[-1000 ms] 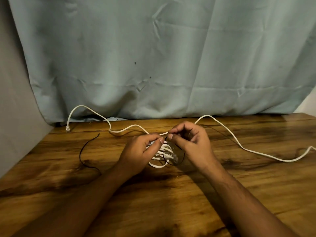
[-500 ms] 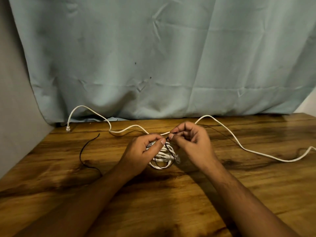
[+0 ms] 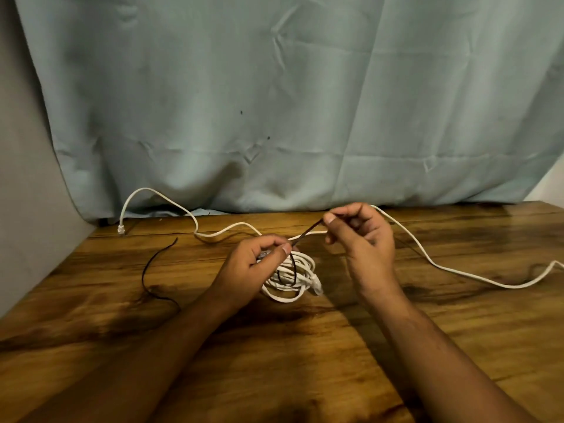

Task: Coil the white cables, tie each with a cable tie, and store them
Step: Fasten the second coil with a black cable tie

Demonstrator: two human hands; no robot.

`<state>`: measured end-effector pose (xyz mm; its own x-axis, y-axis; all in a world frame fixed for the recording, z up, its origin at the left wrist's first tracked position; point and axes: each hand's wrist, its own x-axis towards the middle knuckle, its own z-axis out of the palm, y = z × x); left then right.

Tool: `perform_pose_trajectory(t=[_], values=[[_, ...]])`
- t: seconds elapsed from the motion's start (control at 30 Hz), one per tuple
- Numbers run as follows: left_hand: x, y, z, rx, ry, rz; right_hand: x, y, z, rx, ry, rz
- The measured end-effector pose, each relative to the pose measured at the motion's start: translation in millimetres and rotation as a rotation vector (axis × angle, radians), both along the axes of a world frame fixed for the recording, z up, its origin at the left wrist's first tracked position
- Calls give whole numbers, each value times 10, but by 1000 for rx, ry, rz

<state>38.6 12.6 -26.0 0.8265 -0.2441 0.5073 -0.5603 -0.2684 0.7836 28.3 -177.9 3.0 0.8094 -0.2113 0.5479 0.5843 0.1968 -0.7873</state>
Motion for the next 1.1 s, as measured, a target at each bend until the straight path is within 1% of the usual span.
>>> perform_pose_trajectory(t=[0.07,0.13,0.2,0.27,0.33,0.5,0.53,0.6,0.67,0.7,0.8,0.9,1.0,1.1], values=[[-9,-1,-9,-25,20,0,35,-51,4,79,8,14],[-2,-4,-30,-60,46,-15,20,-45,-22,70,69,101],[6,-15,-36,-100,58,-33,-14,1,-71,-11,133,207],[19,-26,-35,-126,55,-35,-11,47,-137,-139,154,278],[5,-43,-24,-129,54,-58,18,79,-185,-268,120,251],[-10,-52,-41,-107,66,-90,55,91,-211,-343,5,161],[0,-54,-41,-125,85,-86,54,78,-181,-315,-10,114],[27,-57,-40,-155,127,-84,42,48,-96,-177,-40,27],[36,-54,-41,-156,133,-77,31,31,-43,-74,-62,20],[41,-48,-56,-151,131,-75,27,33,-41,-63,-53,42],[37,-44,-69,-157,143,-68,20,52,-96,-177,15,111],[59,-18,-73,-147,154,-11,16,100,-152,-319,58,196],[41,-44,-68,-149,159,-15,38,82,-193,-409,27,150],[30,-75,-88,-154,166,-27,52,39,-206,-442,15,143]])
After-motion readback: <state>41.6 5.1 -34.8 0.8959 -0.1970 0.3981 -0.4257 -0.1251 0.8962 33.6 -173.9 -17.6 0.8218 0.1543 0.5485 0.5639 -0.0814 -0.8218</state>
